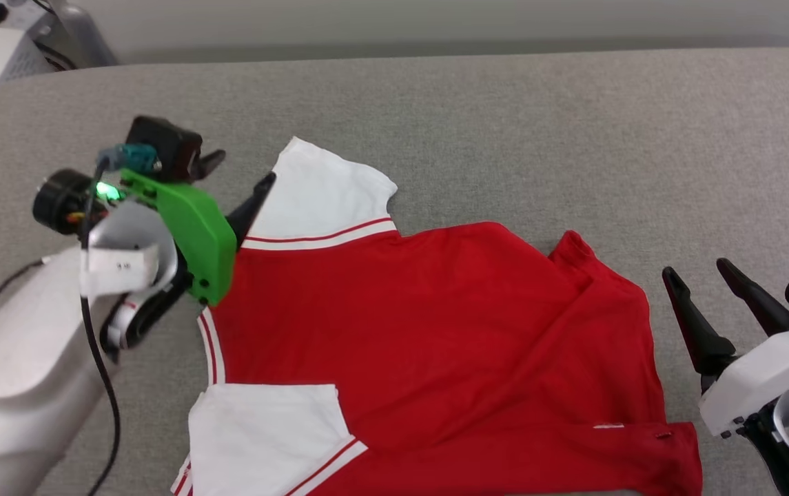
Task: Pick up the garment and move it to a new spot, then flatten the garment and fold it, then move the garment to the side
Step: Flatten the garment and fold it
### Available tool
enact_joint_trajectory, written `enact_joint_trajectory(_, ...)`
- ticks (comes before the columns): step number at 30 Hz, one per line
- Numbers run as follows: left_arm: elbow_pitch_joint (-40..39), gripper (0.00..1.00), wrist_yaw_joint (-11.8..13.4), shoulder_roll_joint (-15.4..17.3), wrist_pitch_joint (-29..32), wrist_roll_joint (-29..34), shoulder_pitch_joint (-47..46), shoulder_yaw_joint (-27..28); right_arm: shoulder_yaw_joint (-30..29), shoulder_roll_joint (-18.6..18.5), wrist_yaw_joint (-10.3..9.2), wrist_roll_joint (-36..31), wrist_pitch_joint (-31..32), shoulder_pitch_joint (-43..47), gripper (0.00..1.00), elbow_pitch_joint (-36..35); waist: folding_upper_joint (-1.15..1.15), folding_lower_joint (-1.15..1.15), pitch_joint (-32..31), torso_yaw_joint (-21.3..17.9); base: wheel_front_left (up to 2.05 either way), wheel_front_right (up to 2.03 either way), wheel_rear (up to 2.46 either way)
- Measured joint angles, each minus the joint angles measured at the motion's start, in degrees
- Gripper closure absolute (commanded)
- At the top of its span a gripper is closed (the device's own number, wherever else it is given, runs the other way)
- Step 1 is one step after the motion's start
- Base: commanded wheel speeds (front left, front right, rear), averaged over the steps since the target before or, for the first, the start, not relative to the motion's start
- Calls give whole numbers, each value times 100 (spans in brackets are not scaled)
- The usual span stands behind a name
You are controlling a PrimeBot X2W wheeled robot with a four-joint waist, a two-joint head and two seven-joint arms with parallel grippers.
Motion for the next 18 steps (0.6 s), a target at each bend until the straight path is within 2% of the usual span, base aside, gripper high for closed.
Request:
enact_joint_trajectory(3,441,0,-248,105,639,-47,-615,-64,102,16,0,-4,-104,-188,0,3,0,1,259,-176,0,0,0)
enact_joint_trajectory(9,1248,0,-516,177,1660,-179,-1468,-244,302,67,0,-45,-245,-425,0,14,0,1,713,-529,0,0,0)
enact_joint_trajectory(18,2283,0,-626,101,2207,-531,-2189,-253,456,130,0,-48,-364,-628,0,54,0,1,1265,-999,0,0,0)
